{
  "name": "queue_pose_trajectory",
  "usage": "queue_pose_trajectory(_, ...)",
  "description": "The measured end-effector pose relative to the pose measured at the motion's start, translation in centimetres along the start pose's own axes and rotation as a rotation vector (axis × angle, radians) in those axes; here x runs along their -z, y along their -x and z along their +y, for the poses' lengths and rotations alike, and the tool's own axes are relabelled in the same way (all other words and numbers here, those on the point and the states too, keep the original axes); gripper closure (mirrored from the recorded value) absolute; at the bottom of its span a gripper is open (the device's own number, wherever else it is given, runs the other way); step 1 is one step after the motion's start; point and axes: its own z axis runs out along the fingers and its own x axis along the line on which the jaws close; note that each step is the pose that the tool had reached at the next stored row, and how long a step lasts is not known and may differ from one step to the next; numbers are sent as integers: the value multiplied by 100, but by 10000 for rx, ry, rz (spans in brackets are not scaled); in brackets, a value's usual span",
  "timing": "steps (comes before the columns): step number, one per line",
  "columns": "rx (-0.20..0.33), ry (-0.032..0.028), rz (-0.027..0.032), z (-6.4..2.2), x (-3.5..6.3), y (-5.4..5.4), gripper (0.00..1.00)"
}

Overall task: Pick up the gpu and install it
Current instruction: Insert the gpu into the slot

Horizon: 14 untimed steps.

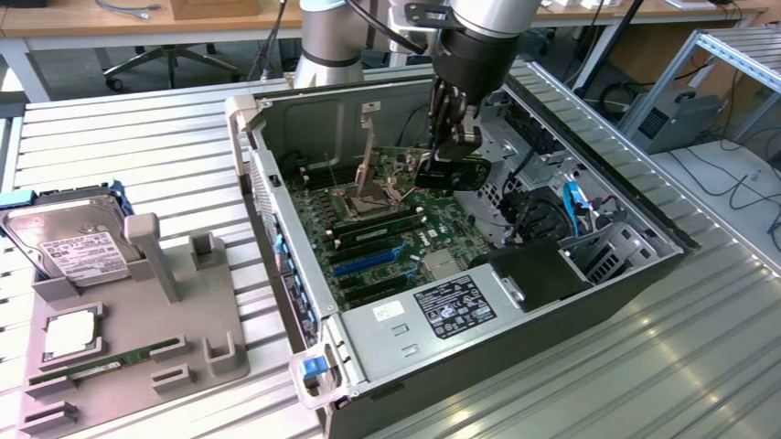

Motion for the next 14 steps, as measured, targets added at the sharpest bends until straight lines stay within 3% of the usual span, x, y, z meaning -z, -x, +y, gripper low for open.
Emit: queue_pose_trajectory(14, 190, 5, 7, 0, -2, 0, 73)
